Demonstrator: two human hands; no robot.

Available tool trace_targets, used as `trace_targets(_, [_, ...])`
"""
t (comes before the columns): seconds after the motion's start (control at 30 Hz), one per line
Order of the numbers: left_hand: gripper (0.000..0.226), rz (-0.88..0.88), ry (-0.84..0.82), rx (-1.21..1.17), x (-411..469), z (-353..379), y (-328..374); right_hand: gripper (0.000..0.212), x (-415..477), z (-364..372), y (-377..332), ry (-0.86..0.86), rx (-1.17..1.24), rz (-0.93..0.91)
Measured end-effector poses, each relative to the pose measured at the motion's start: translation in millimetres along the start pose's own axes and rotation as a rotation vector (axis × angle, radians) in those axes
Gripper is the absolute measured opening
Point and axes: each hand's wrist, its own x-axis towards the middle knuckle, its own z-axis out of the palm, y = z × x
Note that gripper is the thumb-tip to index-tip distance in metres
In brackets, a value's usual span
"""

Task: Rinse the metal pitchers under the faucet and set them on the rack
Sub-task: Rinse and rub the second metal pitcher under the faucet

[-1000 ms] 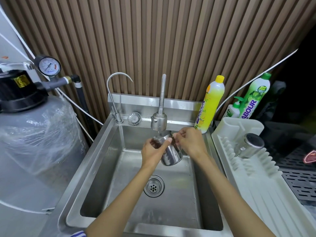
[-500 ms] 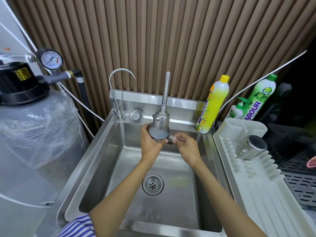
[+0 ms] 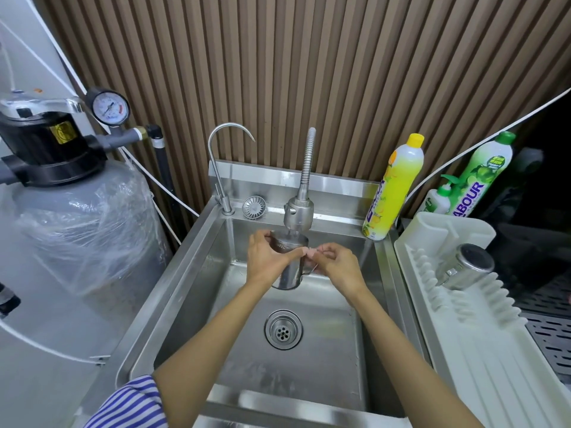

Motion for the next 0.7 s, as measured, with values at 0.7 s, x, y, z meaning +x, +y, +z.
trace_targets(0.7, [0.005, -0.671, -0.378, -0.753, -2, 22, -30, 0.025, 16, 25, -23, -0.070, -0.868, -0.159])
